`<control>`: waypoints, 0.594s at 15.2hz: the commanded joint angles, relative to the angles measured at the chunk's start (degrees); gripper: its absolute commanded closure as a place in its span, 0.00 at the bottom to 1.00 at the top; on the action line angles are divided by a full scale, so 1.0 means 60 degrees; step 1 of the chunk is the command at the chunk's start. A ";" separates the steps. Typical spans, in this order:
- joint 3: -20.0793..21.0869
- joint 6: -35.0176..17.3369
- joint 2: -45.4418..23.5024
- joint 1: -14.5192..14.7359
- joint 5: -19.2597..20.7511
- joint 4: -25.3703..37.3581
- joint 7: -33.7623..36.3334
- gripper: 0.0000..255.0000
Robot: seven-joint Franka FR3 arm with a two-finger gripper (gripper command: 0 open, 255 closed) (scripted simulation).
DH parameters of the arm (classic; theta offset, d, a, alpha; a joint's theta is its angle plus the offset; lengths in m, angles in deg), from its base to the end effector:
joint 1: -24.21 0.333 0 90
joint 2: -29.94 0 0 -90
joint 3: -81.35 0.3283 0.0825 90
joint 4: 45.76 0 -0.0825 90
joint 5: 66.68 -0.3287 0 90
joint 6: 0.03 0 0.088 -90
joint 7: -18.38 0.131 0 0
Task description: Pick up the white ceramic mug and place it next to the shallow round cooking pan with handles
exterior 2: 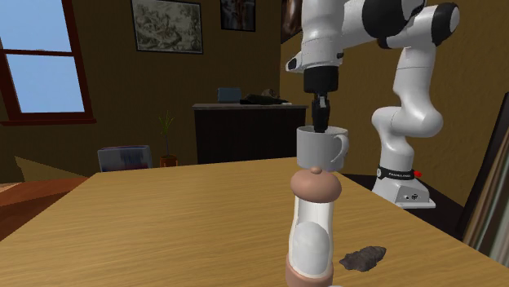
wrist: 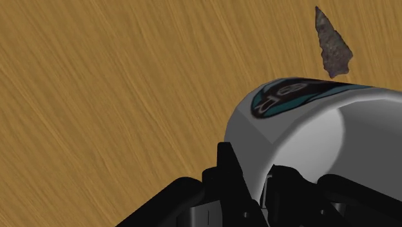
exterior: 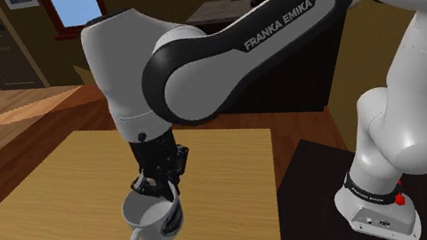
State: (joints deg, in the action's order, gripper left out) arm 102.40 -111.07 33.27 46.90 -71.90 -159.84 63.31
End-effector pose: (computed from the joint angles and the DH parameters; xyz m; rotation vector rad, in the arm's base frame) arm 0.3457 0.3465 0.4939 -3.0927 0.0835 0.0677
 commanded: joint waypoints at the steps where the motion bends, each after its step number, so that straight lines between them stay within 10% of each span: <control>1: 0.0266 -0.0091 -0.0005 0.0236 -0.0016 -0.0048 0.0504 1.00; 9: 0.1272 -0.0274 -0.0563 0.1124 0.0237 0.0411 0.2489 1.00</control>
State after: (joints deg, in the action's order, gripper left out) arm 109.47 -112.89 30.50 53.12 -70.81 -158.18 76.92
